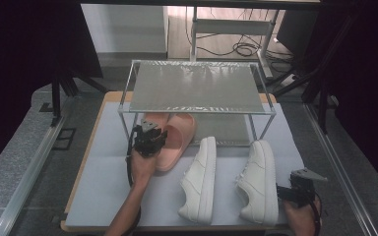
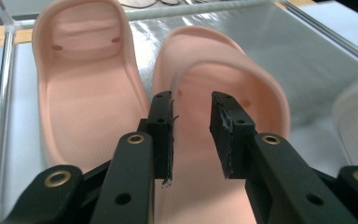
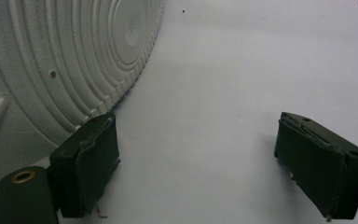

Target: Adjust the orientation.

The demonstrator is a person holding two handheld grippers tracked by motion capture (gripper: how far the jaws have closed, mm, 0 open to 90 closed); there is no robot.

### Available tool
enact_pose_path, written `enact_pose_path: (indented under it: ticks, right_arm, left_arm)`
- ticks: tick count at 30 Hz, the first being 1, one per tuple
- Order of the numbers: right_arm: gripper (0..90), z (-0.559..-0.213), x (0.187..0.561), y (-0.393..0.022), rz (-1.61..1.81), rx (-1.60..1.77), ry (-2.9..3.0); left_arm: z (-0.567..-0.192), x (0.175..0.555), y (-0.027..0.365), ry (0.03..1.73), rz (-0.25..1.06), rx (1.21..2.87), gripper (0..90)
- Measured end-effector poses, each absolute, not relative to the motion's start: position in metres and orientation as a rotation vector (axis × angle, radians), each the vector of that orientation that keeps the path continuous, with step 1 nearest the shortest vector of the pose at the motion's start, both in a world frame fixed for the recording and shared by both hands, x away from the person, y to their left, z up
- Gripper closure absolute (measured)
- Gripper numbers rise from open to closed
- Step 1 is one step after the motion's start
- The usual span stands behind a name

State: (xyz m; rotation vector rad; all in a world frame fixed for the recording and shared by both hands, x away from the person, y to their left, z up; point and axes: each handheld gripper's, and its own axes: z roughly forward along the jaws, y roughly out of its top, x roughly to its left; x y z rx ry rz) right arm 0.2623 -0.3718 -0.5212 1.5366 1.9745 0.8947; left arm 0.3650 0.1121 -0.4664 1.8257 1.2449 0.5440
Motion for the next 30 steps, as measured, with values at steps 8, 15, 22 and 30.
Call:
enact_pose_path:
  ticks: [8, 15, 22, 30]
  right_arm:
    - [13.8, -0.521, 0.262, -0.372, 0.896, 1.538, 1.973]
    - [13.8, -0.521, 0.262, -0.372, 0.895, 1.540, 1.973]
    - [13.8, -0.521, 0.262, -0.372, 0.895, 1.540, 1.973]
    - [13.8, -0.521, 0.262, -0.372, 0.895, 1.540, 1.973]
  left_arm:
    - [-0.465, 0.338, 0.130, 1.191, 0.490, 1.845, 78.1]
    - [-0.466, 0.316, 0.144, 1.160, 0.431, 1.878, 89.5]
    - [-0.476, 0.286, 0.151, 1.127, 0.412, 1.950, 89.8]
    - [-0.492, 0.269, 0.148, 1.126, 0.383, 1.997, 89.7]
